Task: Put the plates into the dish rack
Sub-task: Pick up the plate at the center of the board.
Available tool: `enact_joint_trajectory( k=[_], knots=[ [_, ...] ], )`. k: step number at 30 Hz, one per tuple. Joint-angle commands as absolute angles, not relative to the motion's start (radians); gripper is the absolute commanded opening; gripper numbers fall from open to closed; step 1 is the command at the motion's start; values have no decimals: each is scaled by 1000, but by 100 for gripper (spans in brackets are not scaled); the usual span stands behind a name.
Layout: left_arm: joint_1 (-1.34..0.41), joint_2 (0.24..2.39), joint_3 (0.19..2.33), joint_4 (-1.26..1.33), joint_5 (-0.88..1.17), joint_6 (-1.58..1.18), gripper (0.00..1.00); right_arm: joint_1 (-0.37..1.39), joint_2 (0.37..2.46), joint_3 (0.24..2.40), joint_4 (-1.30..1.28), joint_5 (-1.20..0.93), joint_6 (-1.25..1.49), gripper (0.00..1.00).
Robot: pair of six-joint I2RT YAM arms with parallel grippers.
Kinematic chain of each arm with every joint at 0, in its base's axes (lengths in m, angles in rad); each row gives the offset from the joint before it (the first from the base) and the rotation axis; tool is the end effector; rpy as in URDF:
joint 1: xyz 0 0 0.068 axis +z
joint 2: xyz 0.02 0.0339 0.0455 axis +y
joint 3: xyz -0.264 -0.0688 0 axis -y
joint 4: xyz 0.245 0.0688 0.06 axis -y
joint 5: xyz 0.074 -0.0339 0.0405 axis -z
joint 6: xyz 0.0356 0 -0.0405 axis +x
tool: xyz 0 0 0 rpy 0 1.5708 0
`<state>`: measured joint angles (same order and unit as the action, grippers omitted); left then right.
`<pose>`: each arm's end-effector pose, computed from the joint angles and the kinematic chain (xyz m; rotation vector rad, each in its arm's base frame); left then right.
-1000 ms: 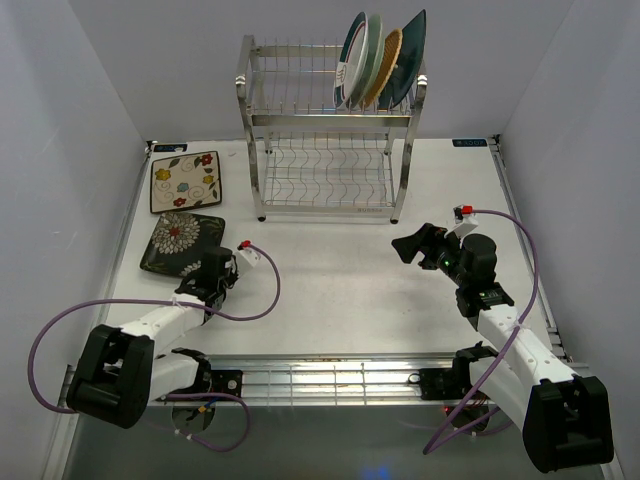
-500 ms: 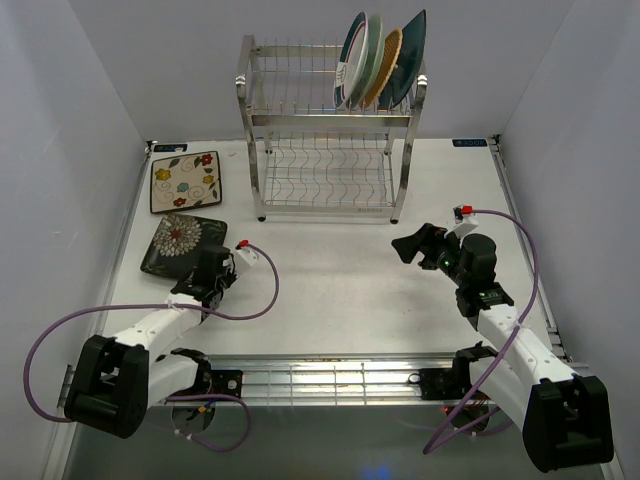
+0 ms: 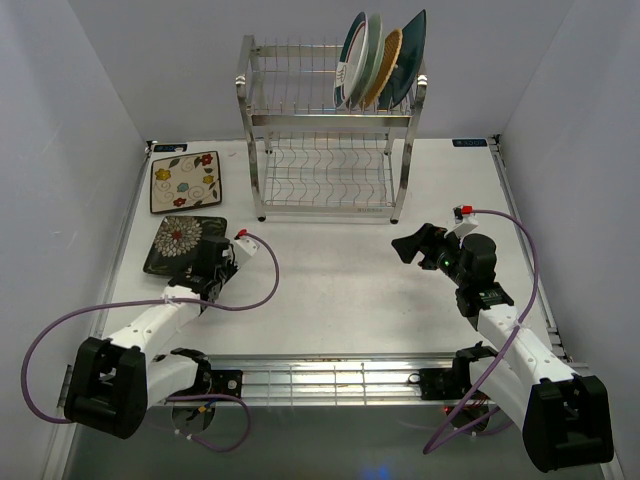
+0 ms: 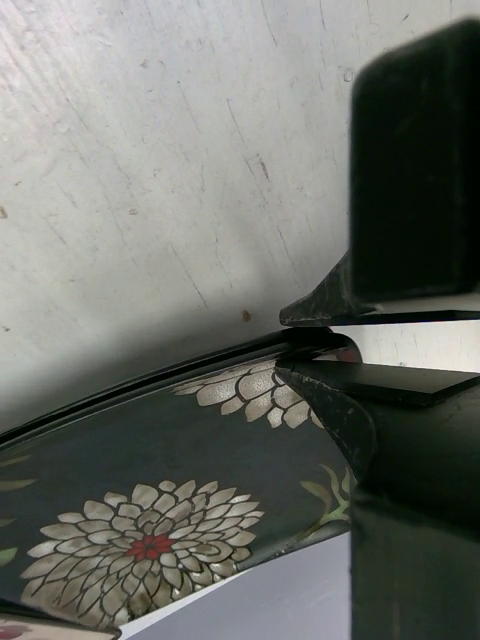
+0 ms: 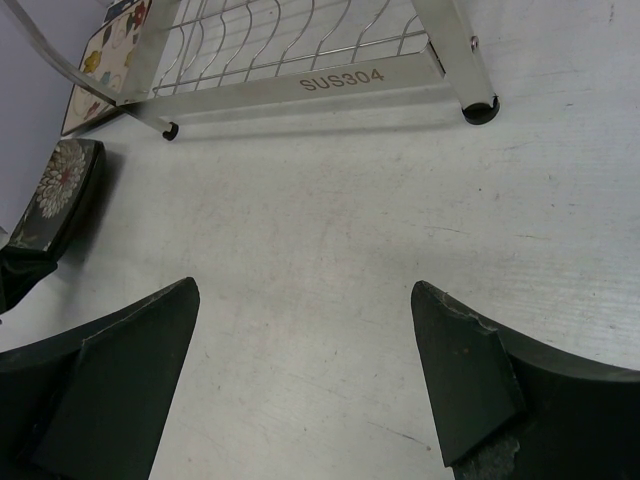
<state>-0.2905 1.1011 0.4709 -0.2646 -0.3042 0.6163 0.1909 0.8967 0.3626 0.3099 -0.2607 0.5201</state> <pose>0.1960 -0.0475 0.1688 0.9643 2.2834 0.5155 0.1969 0.0474 0.2226 0.1117 1.8459 0.7367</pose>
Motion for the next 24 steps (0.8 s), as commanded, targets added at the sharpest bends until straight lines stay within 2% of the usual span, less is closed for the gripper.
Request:
enact_joint_trajectory(
  k=[1, 24],
  knots=[
    [-291, 1065, 548, -268, -278, 589, 0, 189, 894, 382, 339, -255, 518, 92],
    [-293, 1193, 480, -183, -227, 578, 0, 189, 896, 382, 342, -258, 522, 92]
  ],
)
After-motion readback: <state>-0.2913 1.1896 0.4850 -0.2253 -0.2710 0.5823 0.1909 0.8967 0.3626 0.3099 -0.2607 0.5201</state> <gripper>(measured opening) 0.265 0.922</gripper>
